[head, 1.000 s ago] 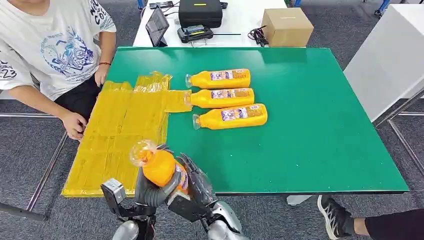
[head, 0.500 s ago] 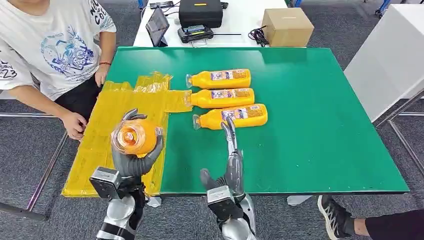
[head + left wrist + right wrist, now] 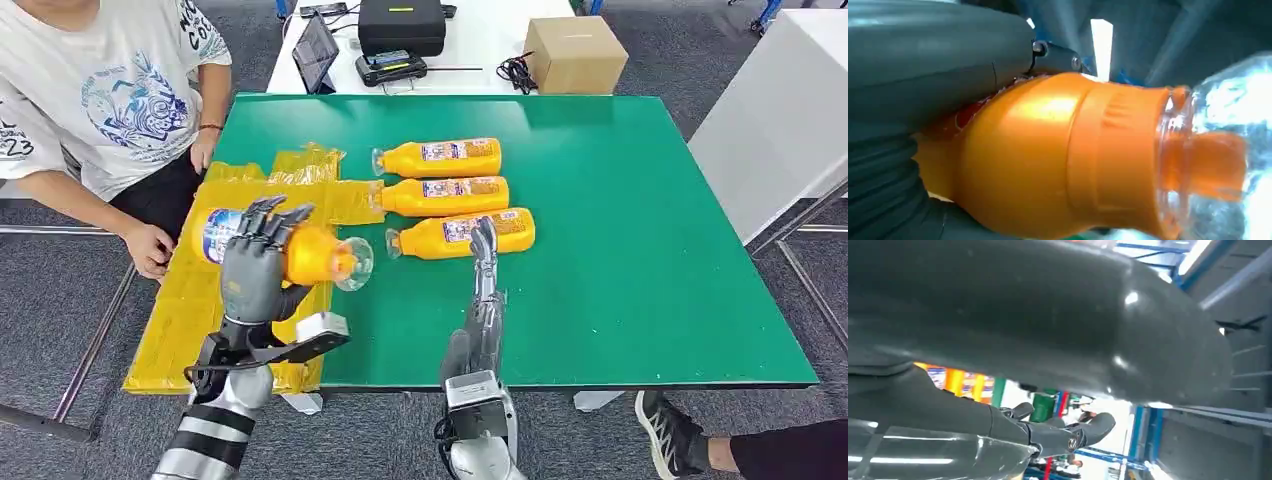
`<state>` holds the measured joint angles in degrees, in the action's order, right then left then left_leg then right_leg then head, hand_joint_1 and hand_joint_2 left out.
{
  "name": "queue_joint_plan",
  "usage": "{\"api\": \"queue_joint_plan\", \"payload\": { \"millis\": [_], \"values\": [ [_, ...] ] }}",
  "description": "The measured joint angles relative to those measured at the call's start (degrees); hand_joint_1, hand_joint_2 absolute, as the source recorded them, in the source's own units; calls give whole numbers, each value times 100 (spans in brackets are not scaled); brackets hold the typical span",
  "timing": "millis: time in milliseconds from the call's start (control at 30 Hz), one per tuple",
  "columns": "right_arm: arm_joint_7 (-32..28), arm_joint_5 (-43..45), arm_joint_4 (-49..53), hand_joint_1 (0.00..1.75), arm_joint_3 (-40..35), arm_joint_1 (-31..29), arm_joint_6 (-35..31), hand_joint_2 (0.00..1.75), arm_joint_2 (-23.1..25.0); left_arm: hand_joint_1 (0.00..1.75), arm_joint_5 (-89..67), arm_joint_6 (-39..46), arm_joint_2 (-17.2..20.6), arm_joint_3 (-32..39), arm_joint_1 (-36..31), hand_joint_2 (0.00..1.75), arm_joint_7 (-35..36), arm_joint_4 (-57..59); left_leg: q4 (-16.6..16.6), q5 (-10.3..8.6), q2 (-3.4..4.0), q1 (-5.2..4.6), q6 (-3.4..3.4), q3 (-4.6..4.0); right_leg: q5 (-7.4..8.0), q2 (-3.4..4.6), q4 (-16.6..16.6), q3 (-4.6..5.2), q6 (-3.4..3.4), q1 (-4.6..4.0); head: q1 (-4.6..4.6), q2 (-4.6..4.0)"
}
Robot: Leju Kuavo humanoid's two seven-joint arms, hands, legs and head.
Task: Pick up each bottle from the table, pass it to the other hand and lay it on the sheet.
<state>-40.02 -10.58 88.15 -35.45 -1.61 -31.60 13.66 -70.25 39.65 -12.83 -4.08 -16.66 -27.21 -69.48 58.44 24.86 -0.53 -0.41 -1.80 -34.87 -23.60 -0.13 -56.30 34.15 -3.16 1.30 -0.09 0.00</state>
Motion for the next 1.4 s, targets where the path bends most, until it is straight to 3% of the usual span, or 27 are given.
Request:
{"api": "queue_joint_plan", "payload": {
  "millis": [133, 233, 300, 500, 767, 1000, 1033, 1067, 1100, 1133, 1167, 1400],
  "values": [
    [-2, 83, 131, 0, -61, -23, 235, 0, 0, 175, -1563, 11, 208, 548, -355, 175, 825, 787, 0, -1, 5, 0, 1, 3, 2, 5, -1, 2, 0, 0, 0, 0],
    [-2, 136, 137, 0, -76, -42, 393, 0, 0, 175, -1906, 11, 593, 412, -594, 175, 1778, 1469, 0, -1, 4, 3, 1, 1, 1, 5, -1, 4, 0, -2, 0, 0],
    [-2, 149, 137, 0, -79, -45, 459, 0, 0, 175, -1923, 13, 781, 263, -734, 175, 1989, 1858, 0, -1, -2, 4, 2, 0, 0, 3, -2, 4, 0, -3, 2, 0],
    [-2, 181, 138, 0, -83, -47, 557, 0, 0, 175, -1726, 33, 1051, 155, -1008, 175, 1953, 2787, 0, -1, -2, 2, 2, -4, 0, 3, 1, 3, -1, -1, 2, 0],
    [0, 223, 59, 0, -83, -51, 903, 0, 4, 175, -924, -254, 1198, 275, -1337, 175, 1031, 3881, 0, -1, -2, 3, 2, -5, 0, 3, 0, 2, -1, -1, 2, 0],
    [0, 236, -31, 0, -83, -63, 966, 0, 7, 175, -648, -519, 1253, 403, -1511, 175, 735, 4202, -1, -1, -4, 3, 2, -2, 0, 2, 0, -1, -1, -2, 2, 0],
    [-2, 234, -37, 0, -83, -64, 992, 0, 7, 115, -480, -665, 1253, 450, -1523, 175, 589, 4222, -1, -1, -4, 3, 2, -1, 0, 2, 0, -1, -1, -2, 2, 0],
    [-2, 234, -46, 0, -83, -65, 1023, 0, 7, 31, -315, -830, 1255, 502, -1535, 175, 424, 4235, -1, -1, -4, 3, 2, 1, 0, 2, 0, -4, -1, -1, 2, 0],
    [-2, 236, -59, 0, -83, -68, 1070, 0, 7, 0, -208, -978, 1257, 550, -1544, 175, 300, 4240, -1, -1, -4, 3, 2, 5, 0, 2, 1, -8, -1, -1, 2, 0],
    [0, 238, -75, 0, -83, -71, 1101, 0, 7, 0, -133, -1124, 1261, 581, -1555, 175, 209, 4242, -2, -1, -5, 3, 2, 10, 0, 2, 1, -15, -1, -1, 2, 0],
    [-2, 253, -90, 0, -83, -74, 1147, 0, 9, 0, -91, -1251, 1264, 600, -1560, 0, 139, 4244, -2, -1, -5, 3, 3, 17, 0, 2, 1, -21, -1, -1, 0, 0],
    [9, 306, -225, 0, -57, -84, 1292, 0, 22, 0, 204, -1933, 1283, 745, -1565, 0, -57, 4244, -4, 1, -11, 2, 3, 46, -3, -3, 2, -54, 2, 0, 0, 0]
  ]
}}
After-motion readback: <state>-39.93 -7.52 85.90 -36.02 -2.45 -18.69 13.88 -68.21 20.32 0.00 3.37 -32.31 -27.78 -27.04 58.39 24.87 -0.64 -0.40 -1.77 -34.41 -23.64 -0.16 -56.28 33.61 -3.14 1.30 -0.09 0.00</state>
